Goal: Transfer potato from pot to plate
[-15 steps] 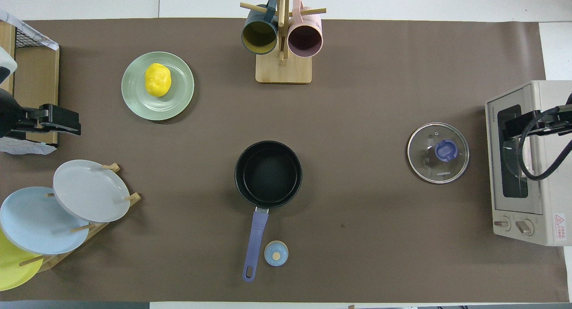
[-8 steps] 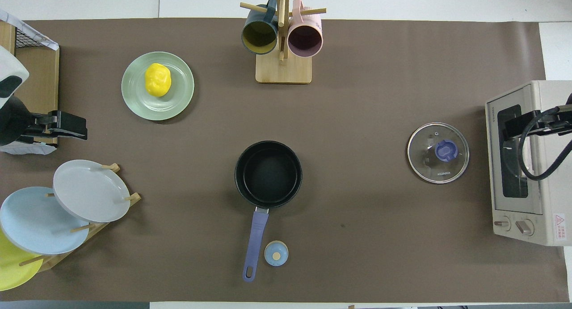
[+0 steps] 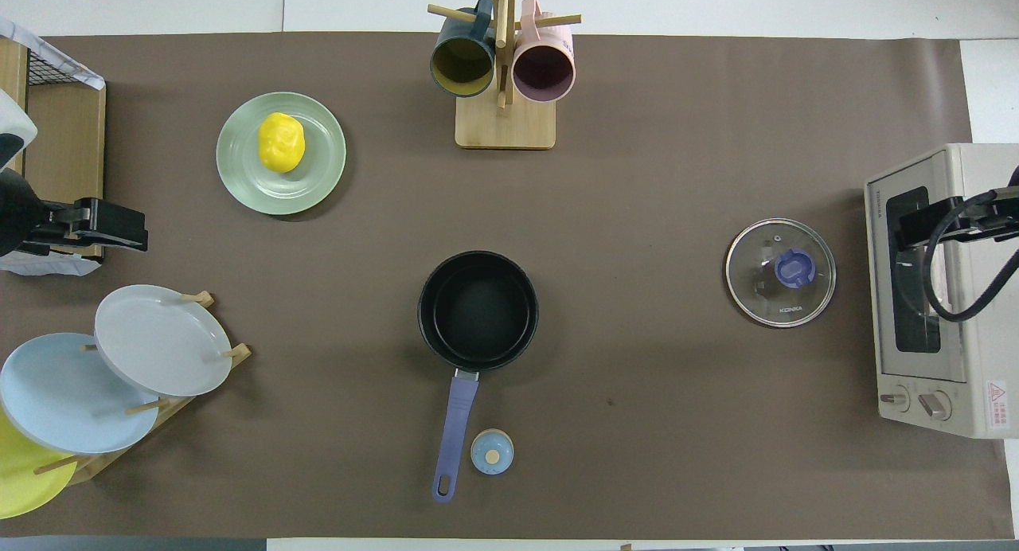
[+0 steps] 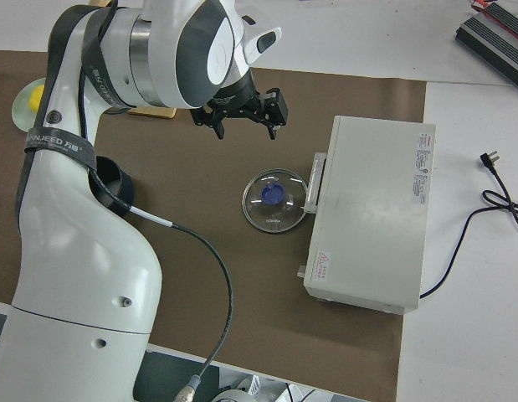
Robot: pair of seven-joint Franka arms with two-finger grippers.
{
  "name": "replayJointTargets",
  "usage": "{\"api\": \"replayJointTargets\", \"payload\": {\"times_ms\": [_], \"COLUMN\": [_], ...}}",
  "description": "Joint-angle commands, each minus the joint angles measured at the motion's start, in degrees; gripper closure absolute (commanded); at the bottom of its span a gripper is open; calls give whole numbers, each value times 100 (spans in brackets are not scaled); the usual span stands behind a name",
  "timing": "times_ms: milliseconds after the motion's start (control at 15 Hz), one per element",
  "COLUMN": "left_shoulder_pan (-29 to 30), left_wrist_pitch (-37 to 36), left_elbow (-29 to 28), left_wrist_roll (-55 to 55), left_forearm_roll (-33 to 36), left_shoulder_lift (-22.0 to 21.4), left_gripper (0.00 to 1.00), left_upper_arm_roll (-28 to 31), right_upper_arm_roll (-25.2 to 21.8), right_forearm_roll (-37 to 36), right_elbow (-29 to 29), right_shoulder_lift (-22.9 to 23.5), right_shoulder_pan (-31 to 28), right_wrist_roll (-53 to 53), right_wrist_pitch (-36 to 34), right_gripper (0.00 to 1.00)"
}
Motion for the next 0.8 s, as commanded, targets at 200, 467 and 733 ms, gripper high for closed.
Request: {"api": "replayJointTargets", "payload": {"times_ms": [200, 467, 733], "left_shoulder_pan": [13, -13, 13], "left_wrist_pitch": [132, 26, -70], "left_elbow": [-13, -13, -65], "left_wrist_roll": [46, 72, 99], "left_forearm_roll": [-403, -394, -385], "left_shoulder_lift": [-3, 23, -21], "left_gripper": [0, 0, 0], "left_upper_arm_roll": [89, 89, 72], "right_upper_arm_roll": [14, 14, 14], "right_forearm_roll": [121, 121, 121], "right_elbow": [-116, -116, -116], "right_shoulder_lift": [-103, -103, -103], "right_shoulder_pan": [-52, -52, -52], "right_wrist_roll": [84, 84, 84], "right_wrist_pitch": [23, 23, 23], "right_gripper": [0, 0, 0]}}
